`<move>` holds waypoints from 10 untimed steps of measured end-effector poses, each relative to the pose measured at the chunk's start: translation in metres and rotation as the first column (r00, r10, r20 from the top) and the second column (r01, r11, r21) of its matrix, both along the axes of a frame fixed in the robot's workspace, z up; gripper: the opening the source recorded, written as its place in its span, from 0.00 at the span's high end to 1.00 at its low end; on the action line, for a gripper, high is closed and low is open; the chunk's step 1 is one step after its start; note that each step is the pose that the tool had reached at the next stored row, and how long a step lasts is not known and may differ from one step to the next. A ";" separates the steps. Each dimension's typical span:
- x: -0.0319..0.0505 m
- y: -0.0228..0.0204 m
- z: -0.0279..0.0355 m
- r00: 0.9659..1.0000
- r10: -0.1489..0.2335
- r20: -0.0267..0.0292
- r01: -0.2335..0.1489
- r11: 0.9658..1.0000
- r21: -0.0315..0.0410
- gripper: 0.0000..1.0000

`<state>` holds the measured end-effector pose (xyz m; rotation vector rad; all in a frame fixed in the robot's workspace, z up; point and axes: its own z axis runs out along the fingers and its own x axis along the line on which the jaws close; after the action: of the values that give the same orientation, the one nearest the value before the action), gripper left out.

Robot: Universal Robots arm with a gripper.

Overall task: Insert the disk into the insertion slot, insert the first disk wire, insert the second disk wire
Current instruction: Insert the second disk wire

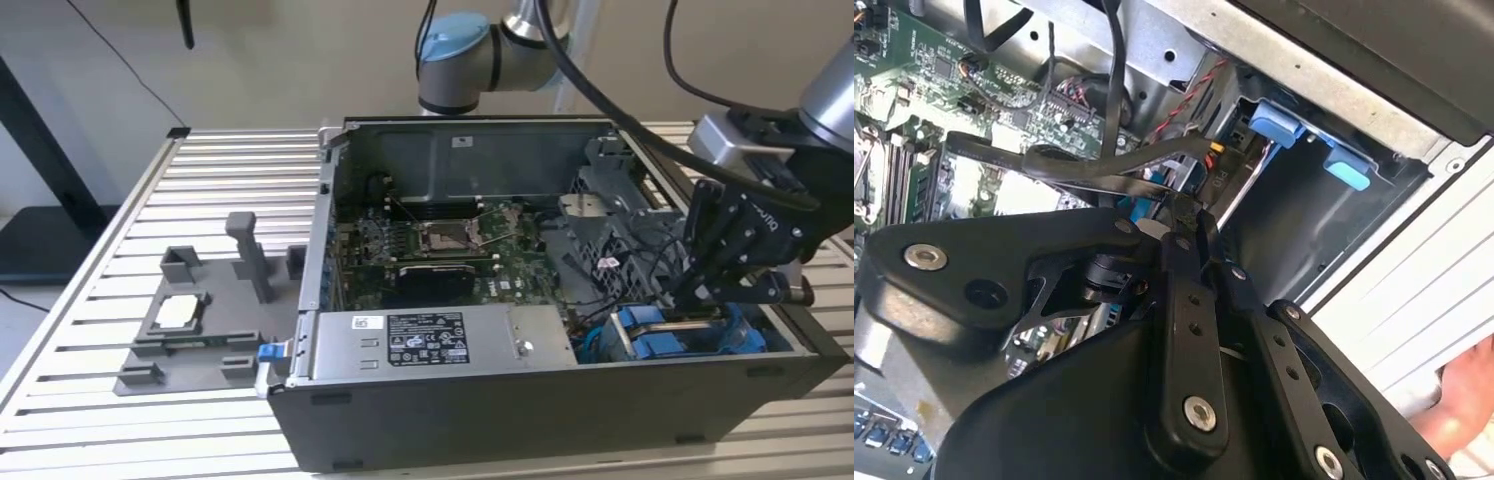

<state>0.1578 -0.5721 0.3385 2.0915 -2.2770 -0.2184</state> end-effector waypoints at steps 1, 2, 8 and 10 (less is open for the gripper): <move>0.0000 0.0000 -0.0005 1.000 -0.001 0.000 0.001 1.000 0.000 0.84; 0.0001 0.0000 -0.0013 1.000 -0.001 0.000 0.001 1.000 0.000 0.84; 0.0000 -0.0001 -0.0038 1.000 -0.005 0.000 0.005 1.000 -0.001 0.84; 0.0000 0.0000 -0.0036 1.000 -0.005 -0.003 0.005 1.000 0.000 0.84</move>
<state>0.1578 -0.5721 0.3349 2.0842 -2.2816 -0.2212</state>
